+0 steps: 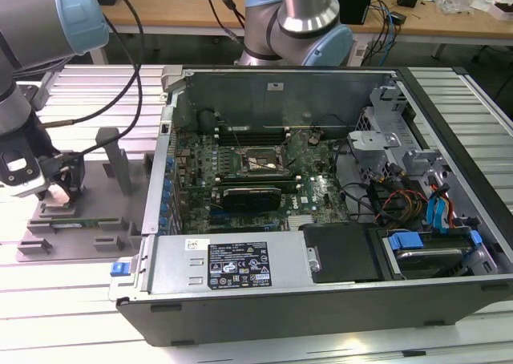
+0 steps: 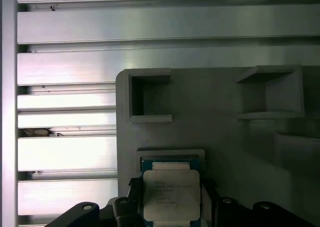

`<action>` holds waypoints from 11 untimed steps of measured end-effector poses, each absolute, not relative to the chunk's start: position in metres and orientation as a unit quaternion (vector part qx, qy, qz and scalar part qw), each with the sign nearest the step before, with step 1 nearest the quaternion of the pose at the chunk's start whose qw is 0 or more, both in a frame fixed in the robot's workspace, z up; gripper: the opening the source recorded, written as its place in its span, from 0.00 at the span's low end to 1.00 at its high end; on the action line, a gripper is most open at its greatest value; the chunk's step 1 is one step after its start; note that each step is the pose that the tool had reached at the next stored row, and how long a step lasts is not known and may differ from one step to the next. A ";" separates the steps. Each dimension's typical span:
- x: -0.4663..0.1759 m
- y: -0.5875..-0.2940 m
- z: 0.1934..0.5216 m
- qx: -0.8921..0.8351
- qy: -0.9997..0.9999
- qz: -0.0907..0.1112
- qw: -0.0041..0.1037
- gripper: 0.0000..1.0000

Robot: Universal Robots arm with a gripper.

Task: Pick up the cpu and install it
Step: 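Pick up the cpu and move it towards the insertion slot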

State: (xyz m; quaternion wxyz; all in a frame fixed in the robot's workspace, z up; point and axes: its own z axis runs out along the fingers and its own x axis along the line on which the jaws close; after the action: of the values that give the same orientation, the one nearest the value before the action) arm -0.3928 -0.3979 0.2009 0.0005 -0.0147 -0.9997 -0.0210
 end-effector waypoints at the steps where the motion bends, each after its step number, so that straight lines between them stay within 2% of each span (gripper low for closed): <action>1: -0.393 -0.398 0.203 -0.015 -1.000 -0.021 0.000 0.55; 5: -0.393 -0.398 0.217 -0.015 -1.000 -0.021 0.000 0.55; 11: -0.393 -0.398 0.215 -0.014 -1.000 -0.021 0.000 0.55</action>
State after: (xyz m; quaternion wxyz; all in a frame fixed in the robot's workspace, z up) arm -0.3932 -0.3978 0.2152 0.0002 -0.0144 -0.9997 -0.0210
